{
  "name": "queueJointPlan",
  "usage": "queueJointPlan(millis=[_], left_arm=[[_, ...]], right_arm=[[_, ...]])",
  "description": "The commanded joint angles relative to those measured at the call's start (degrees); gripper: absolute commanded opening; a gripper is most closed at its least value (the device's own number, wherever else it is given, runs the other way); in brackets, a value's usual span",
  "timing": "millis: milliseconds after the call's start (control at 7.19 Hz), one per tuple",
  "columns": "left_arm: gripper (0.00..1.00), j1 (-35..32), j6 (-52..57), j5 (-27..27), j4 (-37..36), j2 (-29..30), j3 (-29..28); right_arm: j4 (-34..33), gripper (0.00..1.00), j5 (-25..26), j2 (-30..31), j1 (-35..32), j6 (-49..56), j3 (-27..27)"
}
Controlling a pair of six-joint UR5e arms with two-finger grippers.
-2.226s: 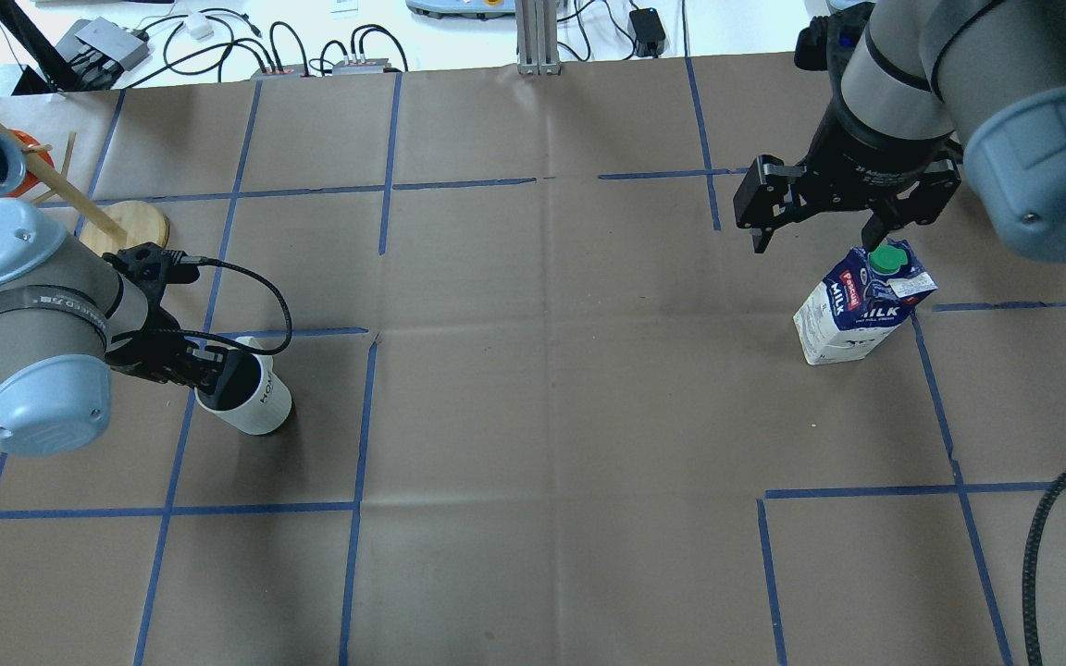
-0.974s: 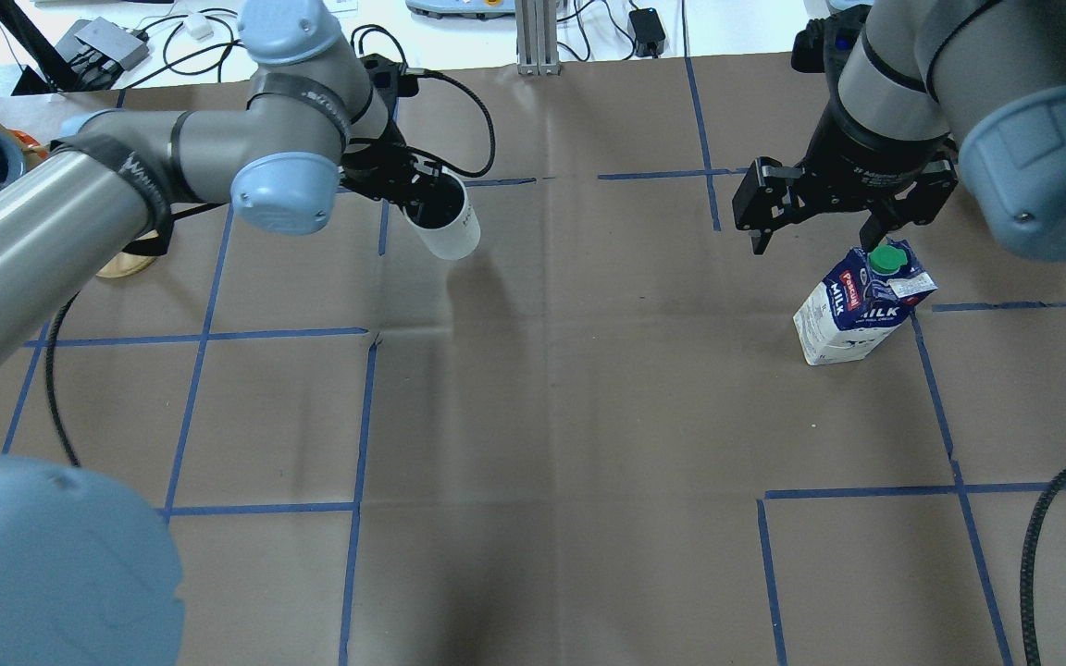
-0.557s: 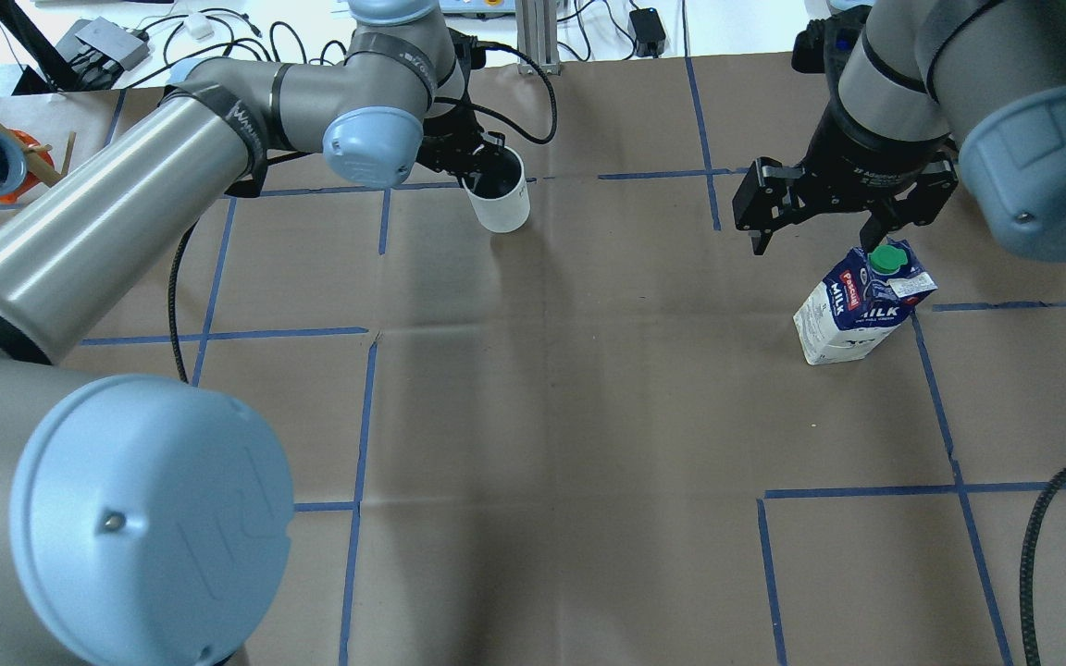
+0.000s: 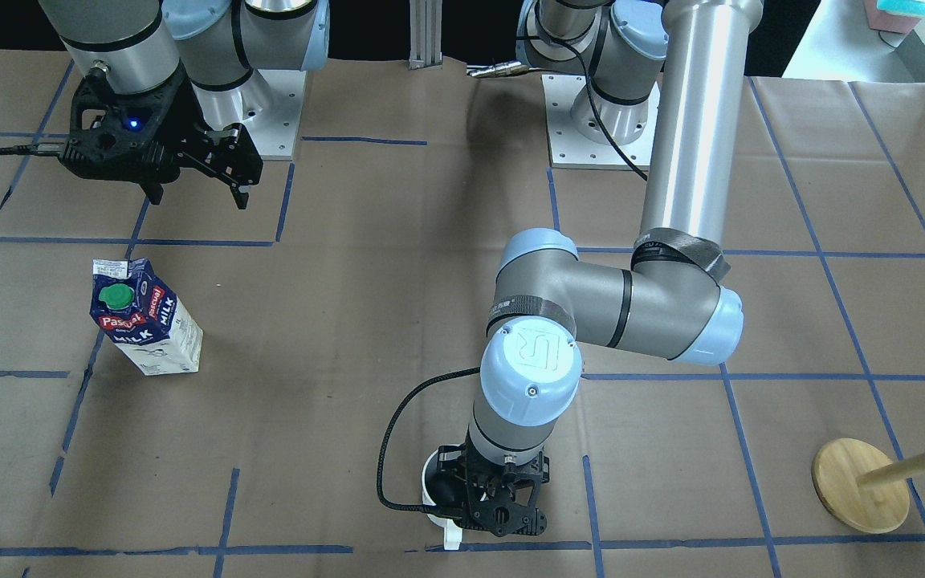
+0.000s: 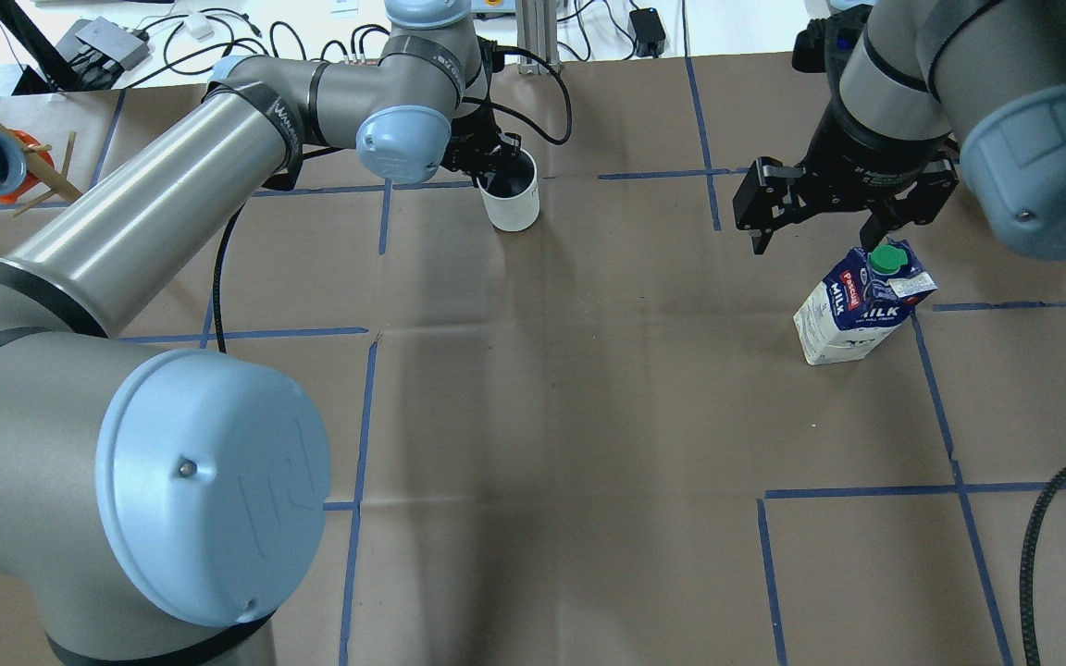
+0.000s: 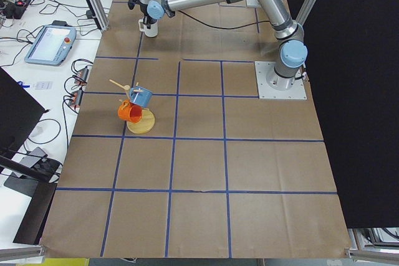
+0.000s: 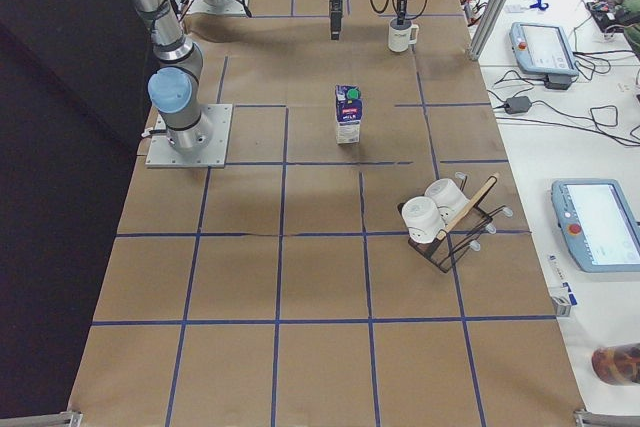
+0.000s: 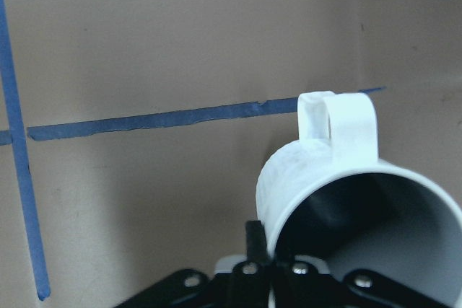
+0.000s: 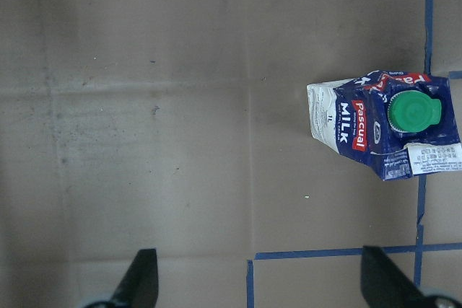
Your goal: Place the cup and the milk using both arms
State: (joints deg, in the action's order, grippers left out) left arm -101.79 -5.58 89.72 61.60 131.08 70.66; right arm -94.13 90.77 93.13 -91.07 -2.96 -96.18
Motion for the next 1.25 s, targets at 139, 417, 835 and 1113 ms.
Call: queueJointPlan(millis=[139, 417, 835, 1113], left_arm=[[0.04, 0.01, 0.04, 0.11, 0.1, 0.14, 0.44], [0.4, -0.08, 0.04, 0.11, 0.19, 0.06, 0.52], [1.0, -0.25, -0.57, 0.11, 0.71, -0.99, 0.96], [1.0, -0.08, -0.84, -0.15, 9.01, -6.32, -0.08]], right_arm=[[0.0, 1.0, -0.33, -0.32, 0.01, -0.03, -0.15], [0.52, 1.0, 0.37, -0.23, 0.19, 0.15, -0.24], [-0.35, 1.0, 0.28, -0.14, 1.32, 0.58, -1.38], [-0.53, 1.0, 0.28, 0.73, 9.45, 9.42, -1.29]])
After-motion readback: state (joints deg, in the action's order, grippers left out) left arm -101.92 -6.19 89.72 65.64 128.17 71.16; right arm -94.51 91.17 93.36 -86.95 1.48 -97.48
